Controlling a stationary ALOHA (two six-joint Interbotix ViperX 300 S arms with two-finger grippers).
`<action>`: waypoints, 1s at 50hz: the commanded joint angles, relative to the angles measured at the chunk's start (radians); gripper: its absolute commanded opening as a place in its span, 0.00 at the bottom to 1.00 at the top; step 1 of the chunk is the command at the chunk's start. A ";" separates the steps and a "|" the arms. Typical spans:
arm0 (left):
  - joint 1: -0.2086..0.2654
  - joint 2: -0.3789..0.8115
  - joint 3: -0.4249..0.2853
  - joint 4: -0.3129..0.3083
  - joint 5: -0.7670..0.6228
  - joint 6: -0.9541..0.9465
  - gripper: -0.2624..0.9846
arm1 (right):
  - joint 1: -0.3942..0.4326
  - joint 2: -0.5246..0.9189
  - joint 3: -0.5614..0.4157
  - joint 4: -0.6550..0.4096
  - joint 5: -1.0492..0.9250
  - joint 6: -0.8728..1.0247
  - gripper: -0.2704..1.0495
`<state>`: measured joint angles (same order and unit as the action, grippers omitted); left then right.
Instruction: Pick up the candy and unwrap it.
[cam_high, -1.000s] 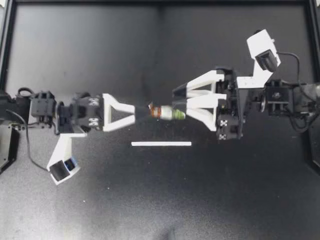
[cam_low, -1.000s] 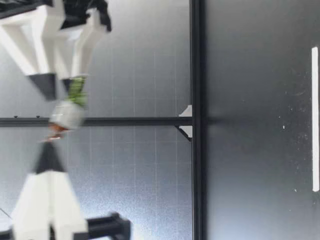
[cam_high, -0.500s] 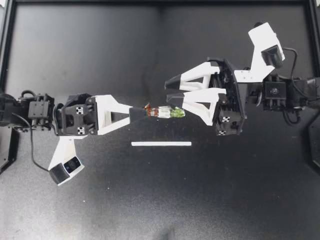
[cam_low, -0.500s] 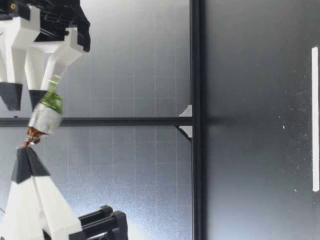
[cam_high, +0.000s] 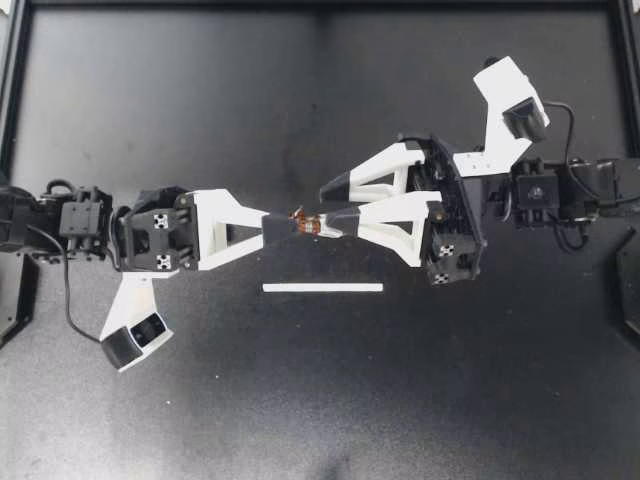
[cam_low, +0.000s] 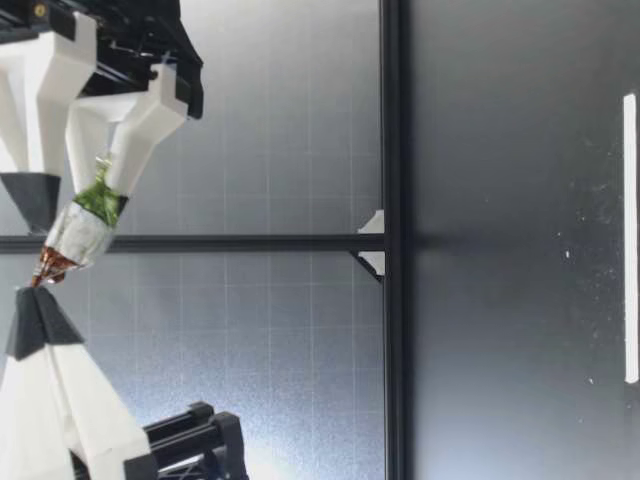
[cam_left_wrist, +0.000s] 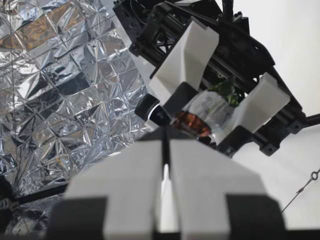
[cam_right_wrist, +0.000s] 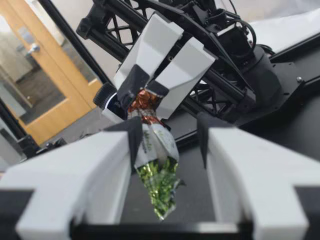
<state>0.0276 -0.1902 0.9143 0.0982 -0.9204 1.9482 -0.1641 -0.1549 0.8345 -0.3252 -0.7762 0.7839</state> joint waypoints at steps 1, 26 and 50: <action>-0.002 -0.009 -0.023 0.000 -0.011 -0.002 0.08 | -0.008 -0.011 -0.021 -0.003 -0.009 0.003 0.61; -0.002 -0.014 -0.020 0.002 -0.071 -0.008 0.08 | -0.021 0.020 -0.044 -0.072 0.014 0.066 0.07; -0.003 0.072 -0.002 -0.067 -0.295 -0.431 0.08 | -0.077 -0.048 -0.006 -0.071 0.084 -0.175 0.07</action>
<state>0.0261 -0.1120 0.9265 0.0491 -1.2241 1.6030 -0.2332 -0.1687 0.8330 -0.3988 -0.6934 0.6427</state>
